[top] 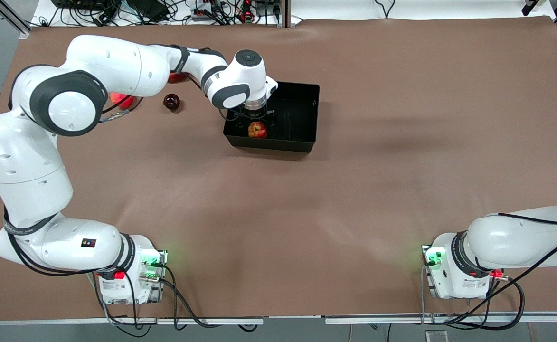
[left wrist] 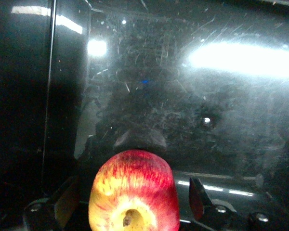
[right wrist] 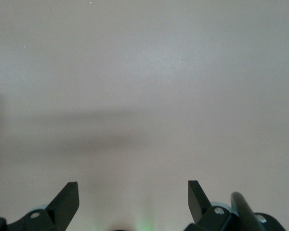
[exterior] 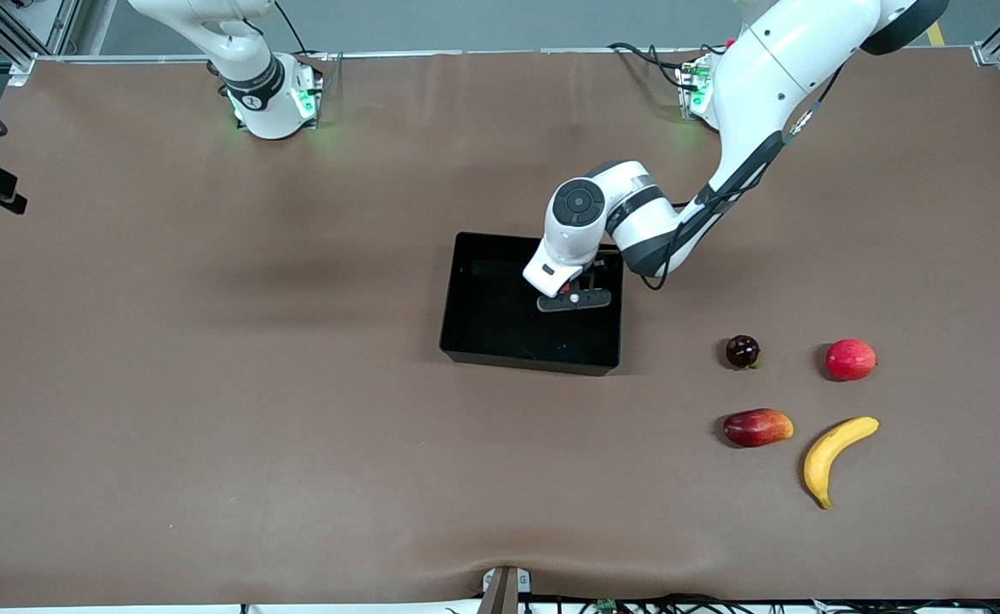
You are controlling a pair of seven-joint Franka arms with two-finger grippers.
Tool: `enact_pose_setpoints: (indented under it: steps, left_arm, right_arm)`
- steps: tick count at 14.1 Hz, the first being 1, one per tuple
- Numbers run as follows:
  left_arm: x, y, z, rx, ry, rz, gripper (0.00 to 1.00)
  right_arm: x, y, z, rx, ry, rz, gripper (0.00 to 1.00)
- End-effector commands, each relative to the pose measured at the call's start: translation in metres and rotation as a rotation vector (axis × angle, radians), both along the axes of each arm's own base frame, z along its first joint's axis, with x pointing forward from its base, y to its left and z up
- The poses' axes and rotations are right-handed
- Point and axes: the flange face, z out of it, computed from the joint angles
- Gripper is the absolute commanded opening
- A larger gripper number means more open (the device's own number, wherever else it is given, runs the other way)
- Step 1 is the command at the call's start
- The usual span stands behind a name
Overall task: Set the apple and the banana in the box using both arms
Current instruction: 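Carry the apple over the black box and open the left gripper, then move the left gripper back to the yellow banana and lower it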
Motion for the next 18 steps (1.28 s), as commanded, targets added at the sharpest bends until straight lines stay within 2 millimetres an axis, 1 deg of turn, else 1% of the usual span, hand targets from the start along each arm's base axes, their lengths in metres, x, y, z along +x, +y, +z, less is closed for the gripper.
enact_pose_setpoints:
  steps: [1,2,3,5,6,7,9,10,12,13,15,16,18]
  left_arm:
    - [0.011,0.005,0.046,0.041,-0.081,0.006,1.0]
    - [0.014,0.003,0.065,0.045,-0.096,0.011,1.0]
    - [0.023,0.001,0.085,0.054,-0.11,0.02,1.0]
    - [0.051,0.003,0.132,0.045,-0.119,0.06,1.0]
    - [0.068,0.01,0.154,0.037,-0.104,0.064,1.0]
    - [0.087,0.027,0.172,0.032,-0.082,0.071,1.0]
    - [0.117,0.082,0.196,0.079,-0.023,0.023,1.0]
    - [0.131,0.113,0.198,0.096,-0.004,-0.022,1.0]
    - [0.162,0.181,0.192,0.094,0.013,-0.069,1.0]
    - [0.174,0.209,0.188,0.094,0.017,-0.101,1.0]
    - [0.2,0.279,0.169,0.092,0.011,-0.175,1.0]
    - [0.209,0.308,0.156,0.086,-0.005,-0.227,1.0]
    - [0.224,0.362,0.131,0.072,-0.03,-0.318,1.0]
  right_arm:
    - [-0.015,0.014,0.01,0.015,-0.011,0.026,1.0]
    - [-0.015,0.009,0.013,0.018,-0.015,0.015,1.0]
    - [-0.016,0.011,0.014,0.029,-0.018,0.014,1.0]
    - [-0.015,0.015,0.022,0.071,-0.037,0.019,1.0]
    - [-0.015,0.013,0.022,0.099,-0.04,0.012,1.0]
    - [-0.015,0.011,0.02,0.126,-0.04,0.003,1.0]
    - [-0.012,0.015,0.018,0.131,-0.037,0.011,1.0]
    - [-0.011,0.014,0.017,0.131,-0.034,0.009,1.0]
    - [-0.011,0.013,0.018,0.129,-0.035,0.011,1.0]
    - [-0.011,0.013,0.02,0.129,-0.04,0.02,1.0]
    - [-0.009,0.009,0.019,0.117,-0.04,0.018,1.0]
    - [-0.009,0.008,0.023,0.114,-0.047,0.012,1.0]
    - [-0.009,0.007,0.024,0.105,-0.049,0.011,1.0]
